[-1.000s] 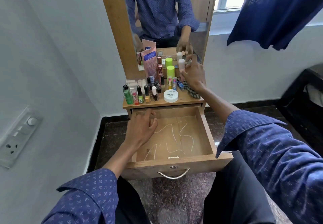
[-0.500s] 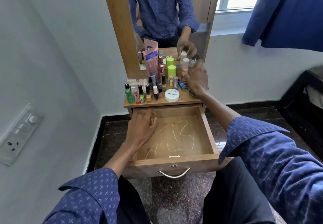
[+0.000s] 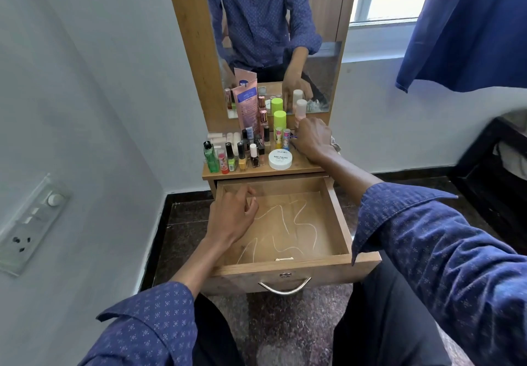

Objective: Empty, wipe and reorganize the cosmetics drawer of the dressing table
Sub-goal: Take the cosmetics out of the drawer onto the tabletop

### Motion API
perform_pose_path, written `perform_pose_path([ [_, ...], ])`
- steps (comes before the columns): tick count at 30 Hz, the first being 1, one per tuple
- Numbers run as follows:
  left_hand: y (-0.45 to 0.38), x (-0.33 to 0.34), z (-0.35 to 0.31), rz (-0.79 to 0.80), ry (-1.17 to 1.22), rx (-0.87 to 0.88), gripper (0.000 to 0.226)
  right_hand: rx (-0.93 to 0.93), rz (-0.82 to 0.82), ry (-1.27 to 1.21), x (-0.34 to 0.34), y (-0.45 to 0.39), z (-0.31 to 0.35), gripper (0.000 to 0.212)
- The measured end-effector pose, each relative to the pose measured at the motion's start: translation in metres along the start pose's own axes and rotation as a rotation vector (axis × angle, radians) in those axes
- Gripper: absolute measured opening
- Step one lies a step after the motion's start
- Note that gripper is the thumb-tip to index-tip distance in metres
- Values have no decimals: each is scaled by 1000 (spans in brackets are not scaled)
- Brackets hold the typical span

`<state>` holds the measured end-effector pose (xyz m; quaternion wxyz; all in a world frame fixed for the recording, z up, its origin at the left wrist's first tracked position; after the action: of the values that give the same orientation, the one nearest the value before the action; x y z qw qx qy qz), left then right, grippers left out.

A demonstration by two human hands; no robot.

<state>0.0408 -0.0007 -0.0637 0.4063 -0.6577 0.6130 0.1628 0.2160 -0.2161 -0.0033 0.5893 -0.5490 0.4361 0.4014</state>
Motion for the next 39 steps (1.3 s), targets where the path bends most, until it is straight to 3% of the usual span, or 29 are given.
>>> perform_pose_path([
  [14,2,-2,-4,-5,-2,20,11,6,109,-7,-4,10,-3,25],
  [22,6,-7,9,-7,-28,-5,9,154,159,-308,-1,5,-24,43],
  [35,19,-13,27,-22,-116,-31,22,54,128,-348,-2,17,-20,24],
  [39,26,-9,43,39,-145,-104,39,24,168,-371,-4,17,-22,19],
])
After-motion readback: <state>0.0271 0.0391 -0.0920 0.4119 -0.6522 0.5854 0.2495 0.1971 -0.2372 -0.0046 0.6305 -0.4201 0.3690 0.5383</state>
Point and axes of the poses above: each hand's wrist, its own y-axis away from the middle knuckle, its own x-axis out of the palm, z = x × y, the point moved 6 cm from there along -y, towards the middle knuckle, and after that the axes turned 13 degrees about y, right-handed, at the moved point
